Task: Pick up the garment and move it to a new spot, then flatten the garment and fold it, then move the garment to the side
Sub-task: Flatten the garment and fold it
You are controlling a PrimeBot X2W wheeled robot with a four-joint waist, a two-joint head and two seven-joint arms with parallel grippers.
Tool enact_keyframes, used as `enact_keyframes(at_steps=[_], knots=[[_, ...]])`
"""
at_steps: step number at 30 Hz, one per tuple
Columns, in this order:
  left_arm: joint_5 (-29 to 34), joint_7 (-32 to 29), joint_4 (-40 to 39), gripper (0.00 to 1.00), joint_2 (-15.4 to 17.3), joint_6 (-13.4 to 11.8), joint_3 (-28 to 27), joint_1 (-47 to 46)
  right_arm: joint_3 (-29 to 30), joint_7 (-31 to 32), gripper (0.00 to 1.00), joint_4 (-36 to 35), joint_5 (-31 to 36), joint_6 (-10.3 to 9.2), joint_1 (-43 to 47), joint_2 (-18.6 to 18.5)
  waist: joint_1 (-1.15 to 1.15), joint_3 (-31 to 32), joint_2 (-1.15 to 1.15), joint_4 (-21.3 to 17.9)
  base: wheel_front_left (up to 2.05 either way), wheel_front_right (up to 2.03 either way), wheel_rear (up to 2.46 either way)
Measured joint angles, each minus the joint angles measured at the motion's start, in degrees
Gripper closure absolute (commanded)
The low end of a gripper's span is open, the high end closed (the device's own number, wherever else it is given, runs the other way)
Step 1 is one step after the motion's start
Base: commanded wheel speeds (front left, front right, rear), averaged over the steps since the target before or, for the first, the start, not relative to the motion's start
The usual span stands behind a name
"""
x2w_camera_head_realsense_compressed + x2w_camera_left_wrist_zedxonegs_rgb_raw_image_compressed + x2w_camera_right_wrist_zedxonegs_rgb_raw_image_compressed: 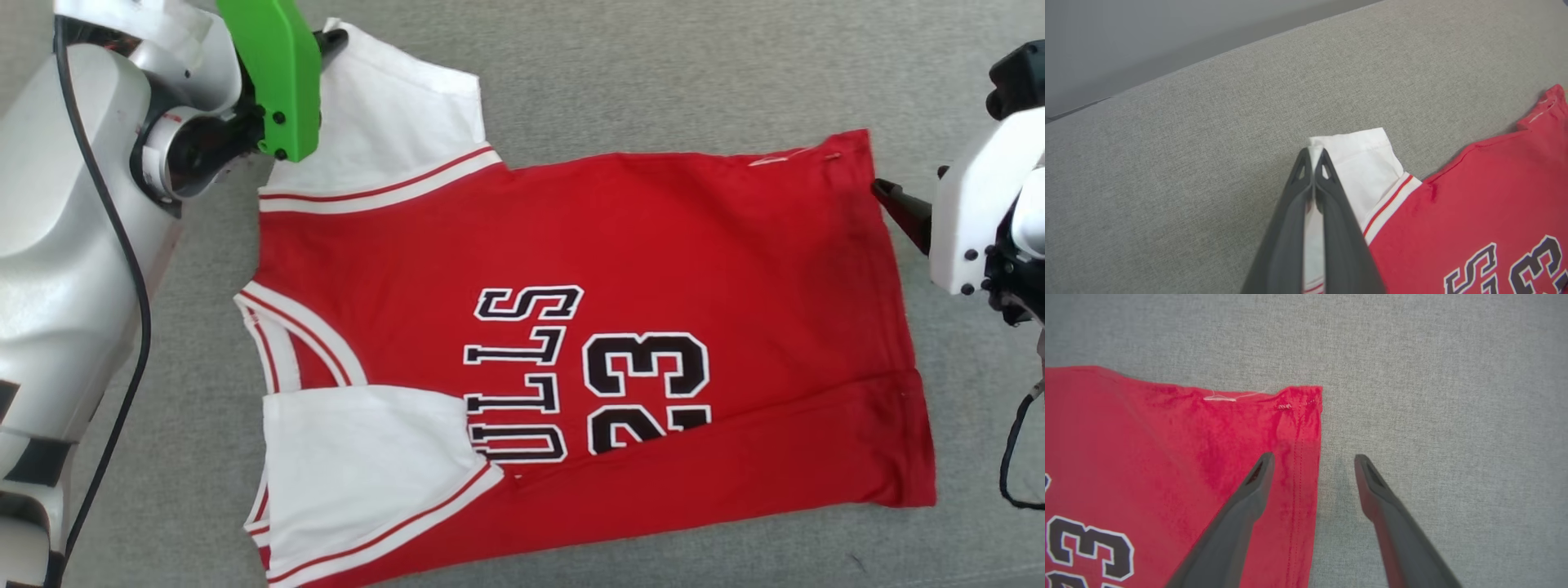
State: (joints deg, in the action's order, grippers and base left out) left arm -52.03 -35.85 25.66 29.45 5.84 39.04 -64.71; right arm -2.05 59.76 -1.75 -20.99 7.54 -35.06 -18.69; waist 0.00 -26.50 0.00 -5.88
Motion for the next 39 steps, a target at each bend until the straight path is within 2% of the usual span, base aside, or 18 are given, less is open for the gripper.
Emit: enact_keyframes(at_steps=[10, 11, 16, 17, 18, 19, 24, 29, 39], knots=[[0.07, -0.10, -12.65, 1.00, 1.31, -2.08, 0.48, 2.44, -0.79, -1.88, 0.00, 11.17, 1.31, 0.00, -6.56, -1.11, 0.00, -2.34, 0.00, 4.30, 0.00, 0.00, 0.00], [0.08, -0.26, -15.86, 1.00, 1.86, -2.83, 0.62, 3.78, -1.15, -3.25, 0.00, 14.94, 1.40, 0.00, -7.75, -1.09, 0.00, -3.53, 0.00, 5.72, 0.00, 0.00, 0.00], [0.05, -0.21, -16.82, 1.00, 2.31, -3.33, 0.69, 4.94, -2.11, -5.56, 0.00, 17.63, 0.34, -0.03, -8.23, -1.03, 0.00, -3.91, 0.00, 6.48, 0.00, 0.00, 0.00], [0.03, -0.12, -16.83, 1.00, 2.31, -3.35, 0.75, 5.18, -2.71, -5.94, 0.20, 18.25, 0.33, -0.07, -8.23, -1.20, 0.00, -3.82, 0.00, 6.53, 0.00, 0.00, 0.00], [0.02, 0.01, -16.89, 1.00, 2.30, -3.36, 0.80, 5.38, -3.39, -6.43, 0.77, 18.68, 0.32, -0.08, -8.23, -1.47, 0.00, -3.68, 0.00, 6.57, 0.00, 0.00, 0.00], [0.01, 0.03, -16.84, 1.00, 2.30, -3.37, 0.82, 5.54, -3.80, -6.88, 1.00, 18.98, 0.14, -0.08, -8.23, -1.65, 0.00, -3.54, 0.00, 6.61, 0.00, 0.00, 0.00], [-0.02, 2.12, -16.34, 1.00, 2.29, -3.56, 0.47, 6.58, -5.57, -10.78, 1.00, 20.56, -1.65, -0.02, -8.06, -1.79, 0.00, -2.28, 0.00, 6.67, 0.00, 0.00, 0.00], [-0.41, 5.47, -15.34, 1.00, 2.57, -3.65, -0.67, 9.27, -4.26, -17.03, 1.00, 22.30, -2.81, -0.01, -6.66, -1.72, 0.00, -0.06, 0.00, 6.49, 0.00, 0.00, 0.00], [-3.07, 9.89, -17.24, 1.00, 4.75, -5.42, -2.54, 18.34, -1.87, -23.91, 1.00, 21.56, -8.33, -0.01, 1.20, -3.26, 0.00, 6.41, 0.00, 6.19, 0.00, 0.00, 0.00]])
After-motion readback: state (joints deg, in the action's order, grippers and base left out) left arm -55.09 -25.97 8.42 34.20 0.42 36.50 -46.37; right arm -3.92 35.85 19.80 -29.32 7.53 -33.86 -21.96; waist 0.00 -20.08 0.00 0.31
